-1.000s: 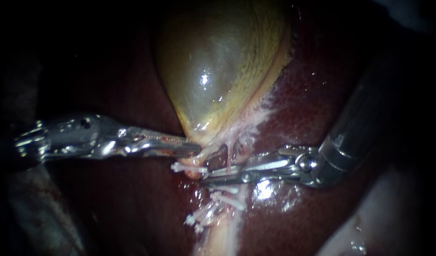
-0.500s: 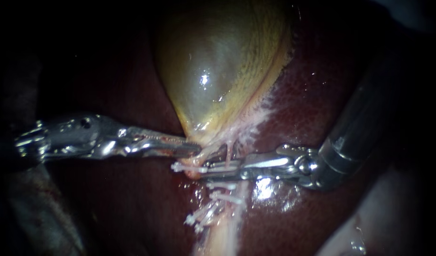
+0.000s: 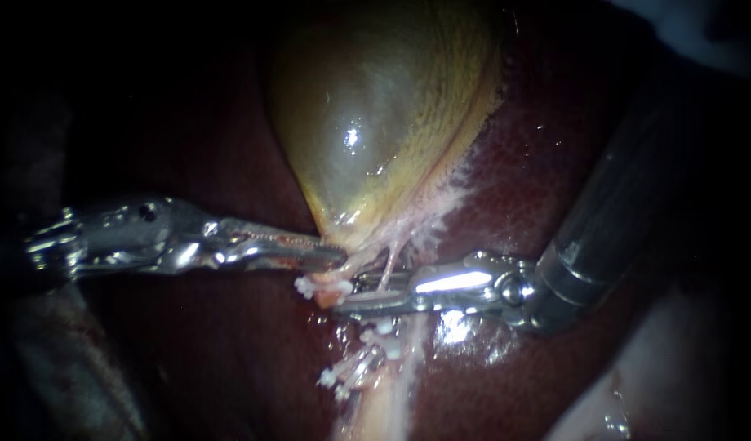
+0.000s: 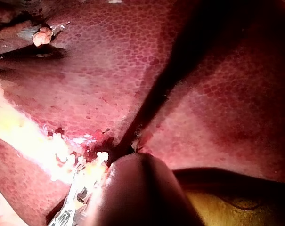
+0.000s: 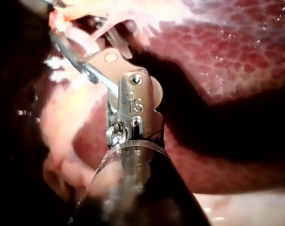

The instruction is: Going back third clip right tube

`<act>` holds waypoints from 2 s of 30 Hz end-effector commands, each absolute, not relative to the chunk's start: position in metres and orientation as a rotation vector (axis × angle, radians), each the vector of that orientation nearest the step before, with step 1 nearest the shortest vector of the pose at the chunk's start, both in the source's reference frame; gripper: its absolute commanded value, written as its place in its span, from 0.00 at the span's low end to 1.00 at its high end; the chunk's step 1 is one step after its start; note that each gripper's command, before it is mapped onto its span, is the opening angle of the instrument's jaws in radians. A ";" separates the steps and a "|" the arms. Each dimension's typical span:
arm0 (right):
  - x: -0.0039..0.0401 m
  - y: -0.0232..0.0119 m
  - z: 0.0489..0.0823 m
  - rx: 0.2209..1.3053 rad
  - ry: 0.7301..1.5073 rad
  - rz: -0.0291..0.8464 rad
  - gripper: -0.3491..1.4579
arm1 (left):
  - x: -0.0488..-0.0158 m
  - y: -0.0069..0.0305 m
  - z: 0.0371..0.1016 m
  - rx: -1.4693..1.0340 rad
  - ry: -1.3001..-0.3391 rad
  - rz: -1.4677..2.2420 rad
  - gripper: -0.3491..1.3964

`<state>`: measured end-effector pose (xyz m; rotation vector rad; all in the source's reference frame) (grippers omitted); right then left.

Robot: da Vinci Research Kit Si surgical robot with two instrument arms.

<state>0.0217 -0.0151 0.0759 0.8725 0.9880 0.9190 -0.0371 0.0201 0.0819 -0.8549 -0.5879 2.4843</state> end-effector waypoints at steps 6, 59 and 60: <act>0.0209 -0.0150 0.0759 0.869 0.992 0.902 0.49 | -0.0371 0.0201 0.0819 -0.855 -0.587 2.484 0.00; 0.0216 -0.0166 0.0762 0.734 1.067 0.651 0.51 | -0.0372 0.0205 0.0832 -0.863 -0.576 2.503 0.00; 0.0216 -0.0166 0.0762 0.732 1.069 0.643 0.51 | -0.0372 0.0205 0.0833 -0.862 -0.572 2.503 0.00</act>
